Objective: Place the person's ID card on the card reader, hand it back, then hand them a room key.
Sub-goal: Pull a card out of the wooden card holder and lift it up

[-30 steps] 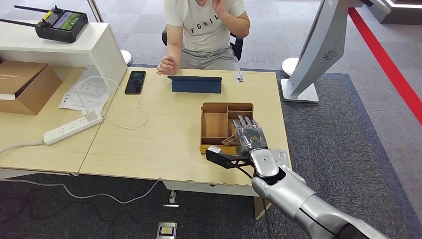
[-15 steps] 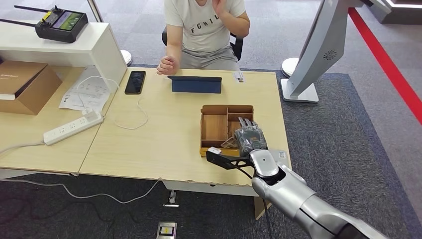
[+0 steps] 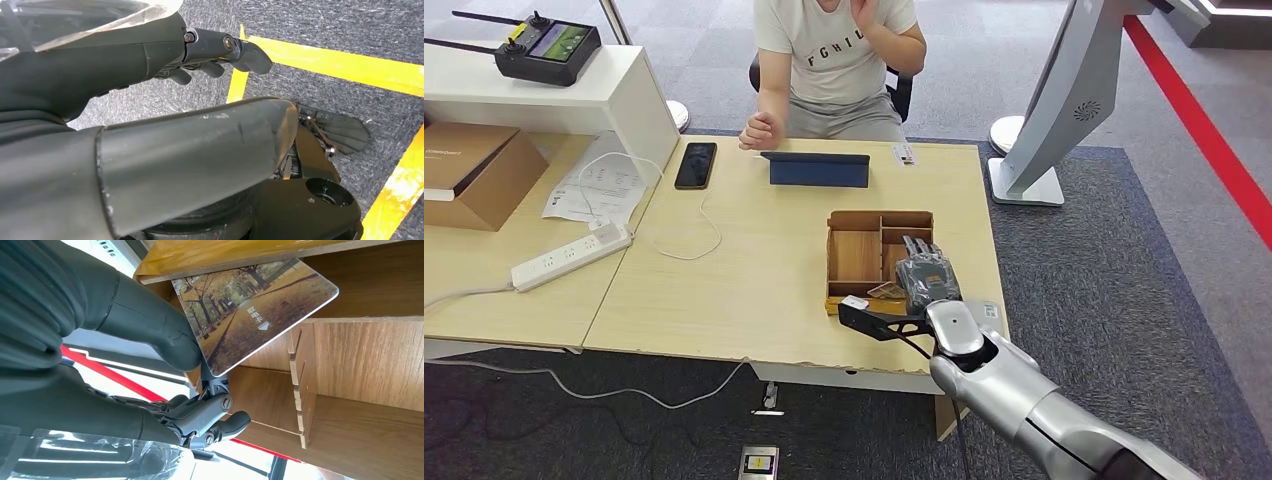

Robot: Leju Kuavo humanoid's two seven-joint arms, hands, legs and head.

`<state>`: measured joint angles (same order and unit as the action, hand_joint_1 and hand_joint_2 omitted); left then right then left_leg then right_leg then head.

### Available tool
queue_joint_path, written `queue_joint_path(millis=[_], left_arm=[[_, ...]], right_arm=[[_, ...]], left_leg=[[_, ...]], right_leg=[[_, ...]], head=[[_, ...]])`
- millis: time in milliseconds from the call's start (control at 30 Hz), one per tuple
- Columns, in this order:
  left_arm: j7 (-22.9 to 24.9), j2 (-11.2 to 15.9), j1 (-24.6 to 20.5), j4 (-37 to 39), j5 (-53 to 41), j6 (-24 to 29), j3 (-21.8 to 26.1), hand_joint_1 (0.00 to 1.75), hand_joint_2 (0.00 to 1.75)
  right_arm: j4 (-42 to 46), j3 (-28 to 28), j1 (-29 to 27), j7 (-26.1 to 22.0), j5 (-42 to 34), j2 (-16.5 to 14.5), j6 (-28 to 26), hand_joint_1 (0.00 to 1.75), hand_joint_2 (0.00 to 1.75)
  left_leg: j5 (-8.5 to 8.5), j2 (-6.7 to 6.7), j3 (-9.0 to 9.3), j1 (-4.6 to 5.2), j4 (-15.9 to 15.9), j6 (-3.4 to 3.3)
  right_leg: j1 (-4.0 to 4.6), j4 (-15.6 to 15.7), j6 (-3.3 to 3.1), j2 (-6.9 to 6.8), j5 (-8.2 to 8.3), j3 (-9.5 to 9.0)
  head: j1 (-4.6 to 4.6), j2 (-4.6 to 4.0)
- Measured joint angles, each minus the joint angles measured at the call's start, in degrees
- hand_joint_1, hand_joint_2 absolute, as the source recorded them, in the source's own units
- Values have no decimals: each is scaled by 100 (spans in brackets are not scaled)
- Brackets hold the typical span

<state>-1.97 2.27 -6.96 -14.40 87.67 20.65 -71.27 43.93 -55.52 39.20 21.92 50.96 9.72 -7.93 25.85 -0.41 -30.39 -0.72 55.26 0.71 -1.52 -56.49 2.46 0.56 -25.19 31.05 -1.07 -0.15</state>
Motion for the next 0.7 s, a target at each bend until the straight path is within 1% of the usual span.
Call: queue_joint_path(millis=[267, 400, 467, 533, 600, 700], left_arm=[[-8, 0, 0, 0, -1, 14, -1, 0, 0], [-161, -38, -2, 1, -23, 306, -2, 0, 0], [-162, -63, -3, 1, -24, 356, -3, 0, 0], [-36, -72, -2, 0, -15, 256, -2, 0, 0], [74, -62, -1, 1, -9, 134, -1, 0, 0], [120, -43, -2, 2, -9, 84, -2, 0, 0]], right_arm=[[0, 0, 0, 0, 3, -1, 7, 175, 175], [22, 0, -16, 0, 15, 7, 15, 175, 175], [56, 0, -35, 0, 18, 18, 27, 87, 87], [88, 0, -46, -1, 14, 29, 51, 0, 0], [103, 0, -51, -12, 7, 34, 16, 0, 0], [103, 0, -57, -71, -14, 31, -100, 0, 131]], left_leg=[[0, 0, 0, 0, 0, 0], [0, 0, 1, 0, 0, 0], [0, 0, 1, 0, 0, 0], [0, 0, 0, 0, 0, 0], [0, 0, 0, 0, 0, 0], [0, 0, 1, -1, 0, 0]], right_leg=[[0, 0, 0, 0, 0, 0], [0, 0, 0, 0, 0, 1], [0, 0, 0, 0, 0, 1], [0, 0, 0, 0, 0, 0], [1, 0, 0, 0, 0, 1], [1, 0, 0, 0, 0, 1]], head=[[0, 0], [0, 0], [0, 0], [-1, 0], [-1, 0], [0, 0]])
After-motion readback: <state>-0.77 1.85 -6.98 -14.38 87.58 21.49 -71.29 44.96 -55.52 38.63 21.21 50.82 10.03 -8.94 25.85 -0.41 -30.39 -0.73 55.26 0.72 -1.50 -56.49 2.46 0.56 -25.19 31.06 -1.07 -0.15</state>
